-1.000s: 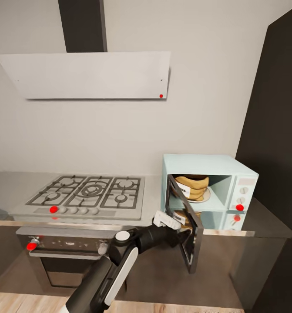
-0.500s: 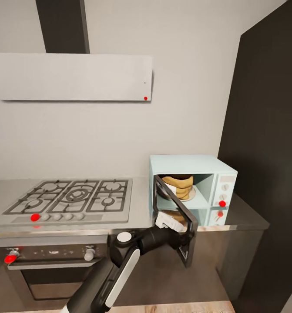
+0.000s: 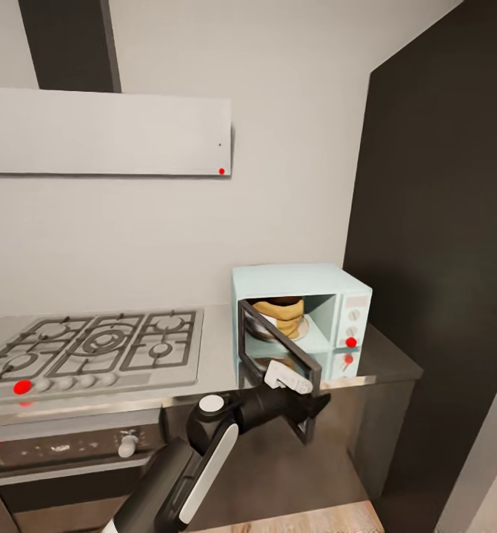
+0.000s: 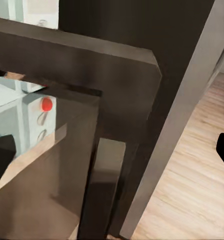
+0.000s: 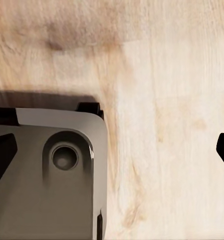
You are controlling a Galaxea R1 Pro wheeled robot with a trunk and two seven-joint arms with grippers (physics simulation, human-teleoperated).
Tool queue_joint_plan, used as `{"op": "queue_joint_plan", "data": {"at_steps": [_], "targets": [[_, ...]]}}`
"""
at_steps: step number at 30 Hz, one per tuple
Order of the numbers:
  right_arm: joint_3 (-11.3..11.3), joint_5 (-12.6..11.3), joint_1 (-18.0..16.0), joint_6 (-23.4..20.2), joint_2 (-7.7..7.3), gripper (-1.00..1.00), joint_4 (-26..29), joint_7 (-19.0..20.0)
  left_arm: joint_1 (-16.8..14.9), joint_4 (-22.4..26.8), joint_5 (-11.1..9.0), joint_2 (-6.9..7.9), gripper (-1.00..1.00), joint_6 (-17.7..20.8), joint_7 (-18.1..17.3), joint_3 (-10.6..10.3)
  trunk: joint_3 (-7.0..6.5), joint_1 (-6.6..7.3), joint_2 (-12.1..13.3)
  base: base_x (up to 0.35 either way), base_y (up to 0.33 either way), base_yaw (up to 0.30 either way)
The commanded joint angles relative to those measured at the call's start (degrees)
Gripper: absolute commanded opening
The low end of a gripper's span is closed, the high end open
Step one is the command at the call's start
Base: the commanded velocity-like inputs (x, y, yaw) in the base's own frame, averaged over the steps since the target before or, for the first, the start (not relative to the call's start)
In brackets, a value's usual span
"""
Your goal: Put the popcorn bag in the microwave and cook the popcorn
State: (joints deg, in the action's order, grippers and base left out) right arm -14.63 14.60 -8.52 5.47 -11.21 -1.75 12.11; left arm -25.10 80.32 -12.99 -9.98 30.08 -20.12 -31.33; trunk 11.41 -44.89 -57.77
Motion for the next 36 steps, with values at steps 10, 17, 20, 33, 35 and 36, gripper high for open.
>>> {"op": "queue_joint_plan", "data": {"at_steps": [10,17,20,33,35,36], "targets": [[-0.5,0.5,-0.1,0.3,-0.04,1.00,-0.2,0.1,0.0,0.1,-0.5,-0.02,1.00,0.5,0.1,0.1,-0.41,-0.01,-0.1,0.000,0.000,-0.209],[-0.5,0.5,-0.1,0.3,-0.04,1.00,-0.2,0.1,0.0,0.2,-0.5,-0.02,1.00,0.6,8.8,0.2,-0.75,-0.01,-0.1,0.000,0.000,-0.209],[-0.5,0.5,-0.1,0.3,-0.04,1.00,-0.2,0.1,0.0,0.2,-0.5,-0.02,1.00,0.6,12.2,0.2,-0.90,-0.01,-0.1,0.000,0.000,-0.209],[-0.5,0.5,-0.1,0.3,-0.04,1.00,-0.2,0.1,0.0,0.3,-0.5,-0.02,1.00,0.5,12.8,0.2,-1.53,-0.01,-0.1,0.000,0.000,-0.209],[-0.5,0.5,-0.1,0.3,-0.04,1.00,-0.2,0.1,0.0,0.4,-0.5,-0.02,1.00,0.5,12.8,0.2,-1.63,-0.01,-0.1,0.000,0.000,-0.209],[-0.5,0.5,-0.1,0.3,-0.04,1.00,-0.2,0.1,0.0,0.6,-0.5,-0.02,1.00,0.5,12.8,0.2,-1.68,-0.01,-0.1,0.000,0.000,-0.209]]}}
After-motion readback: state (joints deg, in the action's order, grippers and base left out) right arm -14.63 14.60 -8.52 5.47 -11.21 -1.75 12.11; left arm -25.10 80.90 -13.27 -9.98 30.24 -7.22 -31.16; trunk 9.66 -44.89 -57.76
